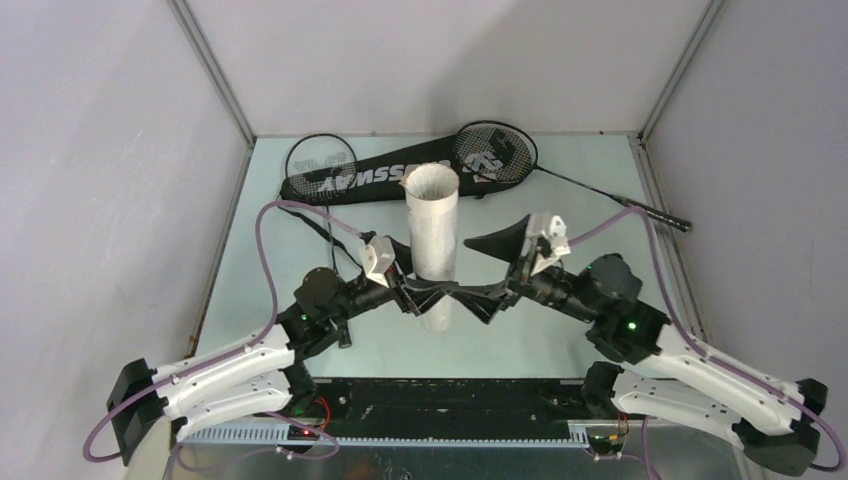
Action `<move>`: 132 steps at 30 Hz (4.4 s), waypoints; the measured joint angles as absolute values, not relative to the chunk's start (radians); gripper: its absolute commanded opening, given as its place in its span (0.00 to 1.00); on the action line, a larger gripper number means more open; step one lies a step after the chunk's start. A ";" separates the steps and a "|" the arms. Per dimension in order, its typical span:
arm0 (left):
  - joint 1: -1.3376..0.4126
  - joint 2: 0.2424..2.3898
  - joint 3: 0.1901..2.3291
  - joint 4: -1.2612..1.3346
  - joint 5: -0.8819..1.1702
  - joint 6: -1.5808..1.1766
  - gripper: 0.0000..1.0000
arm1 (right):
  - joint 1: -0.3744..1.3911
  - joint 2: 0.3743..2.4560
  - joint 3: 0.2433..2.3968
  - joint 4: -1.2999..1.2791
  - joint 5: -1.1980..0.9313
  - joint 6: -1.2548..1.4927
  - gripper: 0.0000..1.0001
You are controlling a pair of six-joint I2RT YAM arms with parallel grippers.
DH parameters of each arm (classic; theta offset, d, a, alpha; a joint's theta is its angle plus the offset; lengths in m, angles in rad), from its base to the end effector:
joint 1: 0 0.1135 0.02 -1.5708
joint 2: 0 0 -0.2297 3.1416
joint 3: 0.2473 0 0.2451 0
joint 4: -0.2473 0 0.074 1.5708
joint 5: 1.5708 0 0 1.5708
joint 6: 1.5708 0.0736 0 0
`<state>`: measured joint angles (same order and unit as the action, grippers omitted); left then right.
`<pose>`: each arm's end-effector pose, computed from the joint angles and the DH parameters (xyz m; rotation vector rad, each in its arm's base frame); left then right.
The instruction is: Pack up the badminton gear
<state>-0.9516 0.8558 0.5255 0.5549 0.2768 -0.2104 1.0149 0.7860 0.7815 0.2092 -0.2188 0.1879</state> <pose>0.1315 -0.2192 0.2989 0.7515 1.2436 -1.1520 0.1122 0.2109 0.3646 -0.7652 1.2546 1.1446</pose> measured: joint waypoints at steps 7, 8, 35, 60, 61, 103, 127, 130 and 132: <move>-0.943 0.753 0.401 0.551 0.104 -0.134 0.42 | 1.020 0.587 0.801 -0.156 0.207 0.313 0.99; -0.943 0.734 0.384 0.545 0.075 -0.120 0.42 | 1.009 0.577 0.804 -0.228 0.302 0.361 0.99; -0.943 0.475 0.176 0.458 -0.189 0.061 0.44 | 0.354 1.385 0.646 -0.383 0.181 0.522 0.44; -0.943 0.645 0.179 0.481 0.029 0.241 0.41 | 0.550 0.875 0.797 -0.516 0.063 0.409 0.00; -0.943 0.671 0.186 0.474 0.051 0.265 0.41 | 0.577 0.811 0.837 -0.522 0.020 0.396 0.00; -0.941 0.881 0.395 0.278 0.247 0.437 0.44 | 0.896 0.862 1.314 -0.785 -0.373 0.282 0.00; -0.939 0.884 0.372 0.373 0.329 0.407 0.43 | 0.898 0.895 1.317 -0.709 -0.517 0.357 0.14; -0.939 0.879 0.372 0.379 0.337 0.400 0.43 | 0.900 0.899 1.317 -0.687 -0.531 0.369 0.32; -0.938 0.874 0.369 0.380 0.341 0.400 0.43 | 0.902 0.897 1.317 -0.672 -0.532 0.378 0.40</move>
